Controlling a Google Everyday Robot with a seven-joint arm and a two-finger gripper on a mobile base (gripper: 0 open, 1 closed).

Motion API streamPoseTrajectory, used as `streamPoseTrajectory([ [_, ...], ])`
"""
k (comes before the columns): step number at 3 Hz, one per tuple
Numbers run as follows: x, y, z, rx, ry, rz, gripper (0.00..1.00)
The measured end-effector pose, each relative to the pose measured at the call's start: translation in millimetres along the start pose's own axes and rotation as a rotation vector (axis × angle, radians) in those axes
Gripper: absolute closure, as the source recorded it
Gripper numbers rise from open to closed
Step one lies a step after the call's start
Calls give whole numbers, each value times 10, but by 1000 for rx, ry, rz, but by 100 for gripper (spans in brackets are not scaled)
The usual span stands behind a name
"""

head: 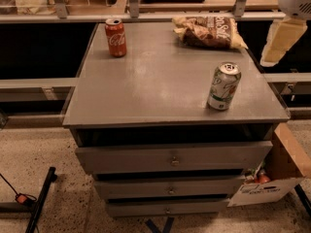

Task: Move brown chip bag near 7up can

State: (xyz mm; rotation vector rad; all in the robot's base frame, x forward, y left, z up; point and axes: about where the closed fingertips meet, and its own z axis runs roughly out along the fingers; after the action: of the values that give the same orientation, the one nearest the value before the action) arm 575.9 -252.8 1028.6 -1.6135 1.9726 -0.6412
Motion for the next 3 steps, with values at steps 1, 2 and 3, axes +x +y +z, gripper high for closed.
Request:
streamPoseTrajectory([
  [1, 108, -268, 232, 49, 36, -12, 0],
  [2, 286, -601, 523, 85, 25, -19, 0],
  [3, 349, -853, 875, 112, -48, -31, 0],
])
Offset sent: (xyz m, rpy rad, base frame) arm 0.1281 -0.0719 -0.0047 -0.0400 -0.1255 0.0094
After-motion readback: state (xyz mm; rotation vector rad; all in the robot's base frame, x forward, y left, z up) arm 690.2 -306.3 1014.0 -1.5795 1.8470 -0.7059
